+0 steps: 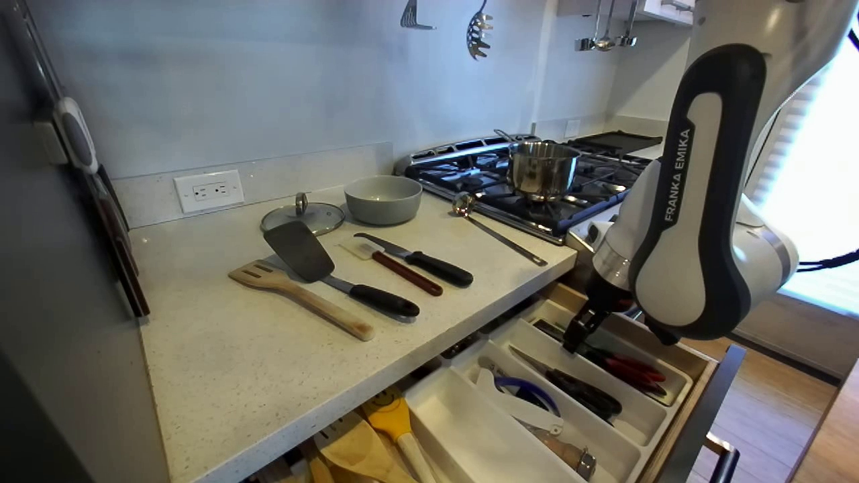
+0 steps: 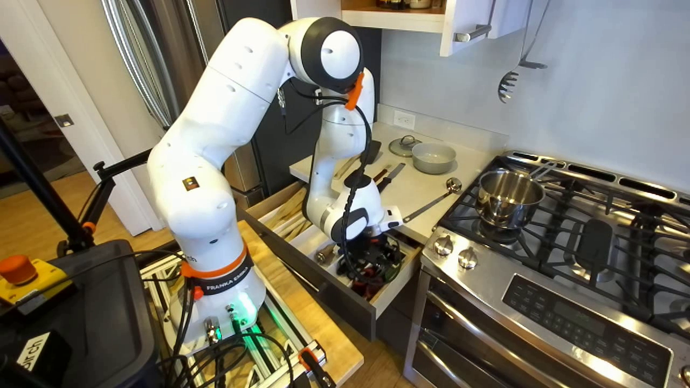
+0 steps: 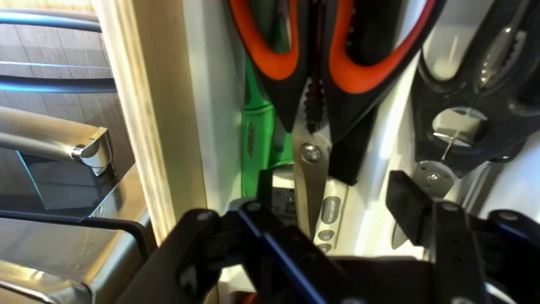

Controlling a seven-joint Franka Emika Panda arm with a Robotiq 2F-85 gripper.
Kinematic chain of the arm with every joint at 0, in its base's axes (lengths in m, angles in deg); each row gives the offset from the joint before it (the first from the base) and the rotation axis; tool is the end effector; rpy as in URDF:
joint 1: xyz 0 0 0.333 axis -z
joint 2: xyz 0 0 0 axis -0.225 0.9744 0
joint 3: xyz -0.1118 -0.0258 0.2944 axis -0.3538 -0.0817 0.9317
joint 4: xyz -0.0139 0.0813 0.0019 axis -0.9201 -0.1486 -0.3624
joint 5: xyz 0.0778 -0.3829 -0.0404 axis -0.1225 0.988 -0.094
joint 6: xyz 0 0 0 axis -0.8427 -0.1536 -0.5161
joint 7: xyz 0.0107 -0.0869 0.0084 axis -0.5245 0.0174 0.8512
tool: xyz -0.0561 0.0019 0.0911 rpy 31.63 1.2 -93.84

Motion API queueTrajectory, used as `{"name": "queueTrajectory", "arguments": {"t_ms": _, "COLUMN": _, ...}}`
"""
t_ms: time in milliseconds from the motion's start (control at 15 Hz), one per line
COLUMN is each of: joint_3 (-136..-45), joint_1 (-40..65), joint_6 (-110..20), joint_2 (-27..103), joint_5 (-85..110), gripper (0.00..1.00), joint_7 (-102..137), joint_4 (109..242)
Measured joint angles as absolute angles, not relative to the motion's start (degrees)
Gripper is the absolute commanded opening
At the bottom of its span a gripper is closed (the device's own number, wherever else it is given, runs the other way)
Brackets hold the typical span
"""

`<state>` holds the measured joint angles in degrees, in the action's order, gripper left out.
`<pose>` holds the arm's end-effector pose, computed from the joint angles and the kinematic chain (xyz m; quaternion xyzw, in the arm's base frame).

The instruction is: Place the red pair of scissors on the right side and the black pair of scissors on the left side of the drawer

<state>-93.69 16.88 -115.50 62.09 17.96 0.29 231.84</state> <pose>0.3919 -0.0708 0.0477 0.9857 0.0992 0.1284 0.0447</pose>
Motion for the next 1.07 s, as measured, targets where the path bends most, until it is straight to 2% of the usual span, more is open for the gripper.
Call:
{"name": "queueTrajectory", "arguments": {"t_ms": 533, "joint_3": -85.51, "joint_1": 23.75, "joint_6": -113.61, "joint_2": 61.28, "joint_5": 23.76, "gripper": 1.0, "joint_7": 3.18, "joint_4": 232.51}}
{"name": "queueTrajectory", "arguments": {"t_ms": 1067, "joint_3": -72.05, "joint_1": 35.64, "joint_6": -98.74, "joint_2": 58.11, "joint_5": 26.38, "gripper": 1.0, "joint_7": 8.91, "joint_4": 233.12}}
